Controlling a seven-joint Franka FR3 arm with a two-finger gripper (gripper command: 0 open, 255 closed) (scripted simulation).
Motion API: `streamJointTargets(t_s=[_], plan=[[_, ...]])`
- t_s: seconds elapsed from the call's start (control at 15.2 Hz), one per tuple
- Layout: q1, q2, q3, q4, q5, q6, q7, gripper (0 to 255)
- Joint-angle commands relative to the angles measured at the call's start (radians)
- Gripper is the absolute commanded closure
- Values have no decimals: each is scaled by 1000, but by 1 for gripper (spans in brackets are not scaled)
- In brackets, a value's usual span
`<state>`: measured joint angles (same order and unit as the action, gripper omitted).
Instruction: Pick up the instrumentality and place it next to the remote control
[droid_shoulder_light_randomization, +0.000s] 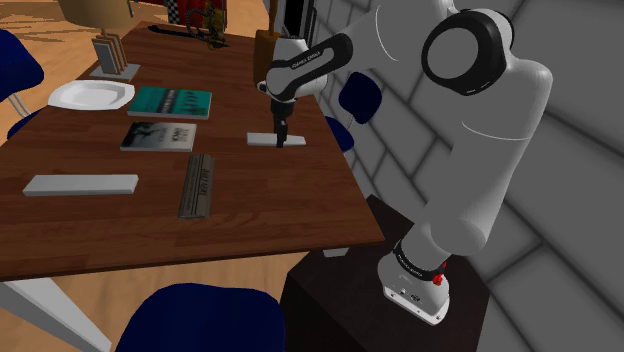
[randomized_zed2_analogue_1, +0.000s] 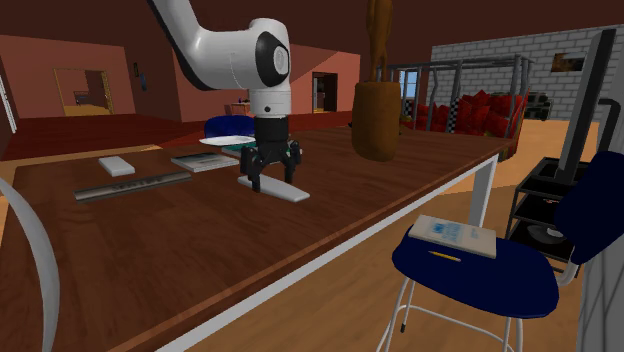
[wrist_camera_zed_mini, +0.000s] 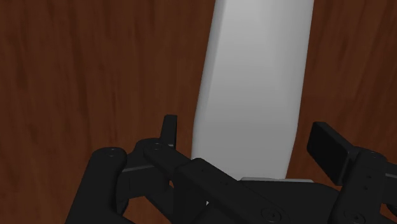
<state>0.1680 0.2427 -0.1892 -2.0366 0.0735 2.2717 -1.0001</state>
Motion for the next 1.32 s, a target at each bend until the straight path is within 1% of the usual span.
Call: streamJointTargets(t_s=[0.0, 0.59, 1.25], plan=[[0, 0, 0, 0, 0, 0, 0, 255], [0, 0, 0, 0, 0, 0, 0, 255], [4, -69, -5, 52, -20, -120, 15, 255]])
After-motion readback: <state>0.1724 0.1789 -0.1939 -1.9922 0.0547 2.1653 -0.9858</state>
